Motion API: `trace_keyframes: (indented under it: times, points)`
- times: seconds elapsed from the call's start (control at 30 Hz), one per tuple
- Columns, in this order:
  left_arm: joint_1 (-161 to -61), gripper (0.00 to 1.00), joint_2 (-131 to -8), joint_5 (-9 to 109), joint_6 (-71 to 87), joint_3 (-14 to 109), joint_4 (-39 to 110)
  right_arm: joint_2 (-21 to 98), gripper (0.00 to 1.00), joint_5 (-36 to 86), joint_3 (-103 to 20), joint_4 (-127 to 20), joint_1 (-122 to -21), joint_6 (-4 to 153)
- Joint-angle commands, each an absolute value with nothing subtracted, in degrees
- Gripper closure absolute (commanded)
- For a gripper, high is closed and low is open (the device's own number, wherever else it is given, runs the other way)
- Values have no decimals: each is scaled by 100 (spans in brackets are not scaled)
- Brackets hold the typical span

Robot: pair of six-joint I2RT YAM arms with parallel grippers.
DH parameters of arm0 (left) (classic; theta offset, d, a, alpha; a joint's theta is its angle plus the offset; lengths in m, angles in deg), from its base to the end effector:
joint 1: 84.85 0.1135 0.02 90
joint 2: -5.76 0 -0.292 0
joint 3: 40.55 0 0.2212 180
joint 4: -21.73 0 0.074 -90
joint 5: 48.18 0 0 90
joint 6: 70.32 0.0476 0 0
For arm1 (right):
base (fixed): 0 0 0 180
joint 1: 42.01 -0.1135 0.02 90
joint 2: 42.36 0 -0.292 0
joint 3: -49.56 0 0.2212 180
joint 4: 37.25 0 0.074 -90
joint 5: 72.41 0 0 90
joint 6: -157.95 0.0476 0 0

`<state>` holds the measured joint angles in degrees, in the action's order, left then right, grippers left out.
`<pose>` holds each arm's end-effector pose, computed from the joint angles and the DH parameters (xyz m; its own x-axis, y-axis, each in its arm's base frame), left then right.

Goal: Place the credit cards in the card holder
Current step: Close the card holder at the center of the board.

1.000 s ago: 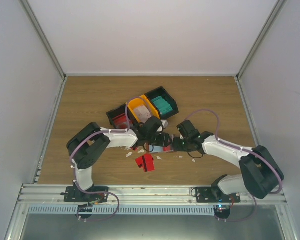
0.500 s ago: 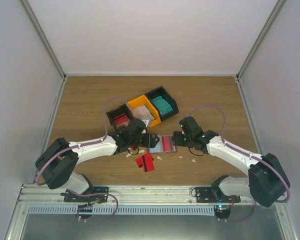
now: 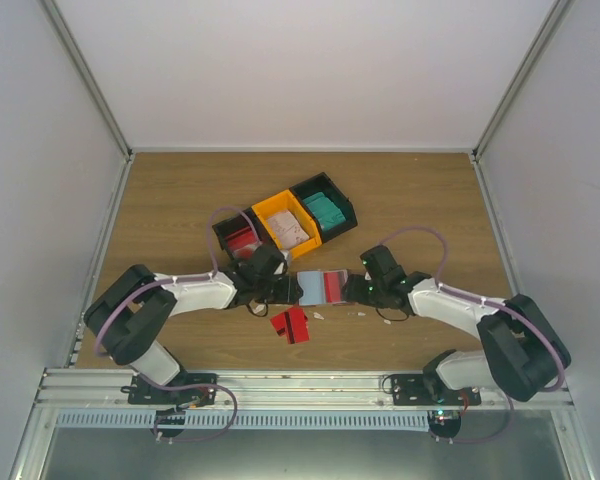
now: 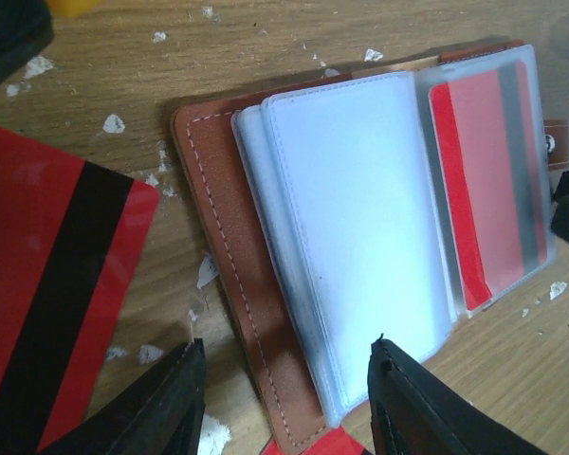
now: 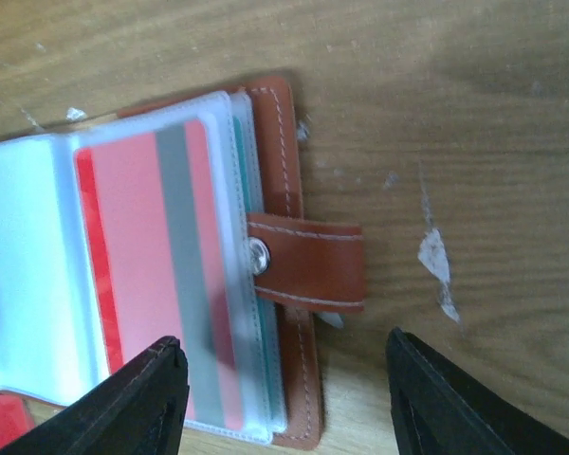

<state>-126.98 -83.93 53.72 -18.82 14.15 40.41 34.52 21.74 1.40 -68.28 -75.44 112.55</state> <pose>0.1944 -0.1891 0.1815 -0.9326 0.0222 -0.3602 0.2127 0.8402 -0.4988 0.1724 0.1180 0.1867 -0.9205 0.2315 -0.3148 0.0933 0.9125 0.3982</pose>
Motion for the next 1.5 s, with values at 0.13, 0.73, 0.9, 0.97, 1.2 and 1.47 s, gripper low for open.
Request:
trace_keyframes:
  times: [0.13, 0.73, 0.9, 0.97, 1.2, 1.47]
  points:
    - [-12678, 53, -8832, 5430, -1831, 1686, 3985, 3436, 43, 3065, 757, -5841, -7231, 11545]
    - [-12681, 71, -9175, 5711, -1571, 1901, 3829, 2880, 48, 4510, 1225, -4399, -6878, 11734]
    - [-12687, 72, -9258, 5749, -1541, 1930, 3782, 2585, 48, 4448, 1084, -4670, -6875, 11720]
    - [-12687, 73, -9276, 5740, -1531, 1924, 3782, 2471, 48, 4398, 1031, -4794, -6879, 11712]
    - [-12687, 75, -9365, 5828, -1464, 1939, 3759, 2318, 48, 4437, 900, -4901, -6881, 11610]
    - [-12695, 75, -9634, 6275, -1414, 2045, 3408, 2821, 47, 4974, 778, -4520, -6875, 11436]
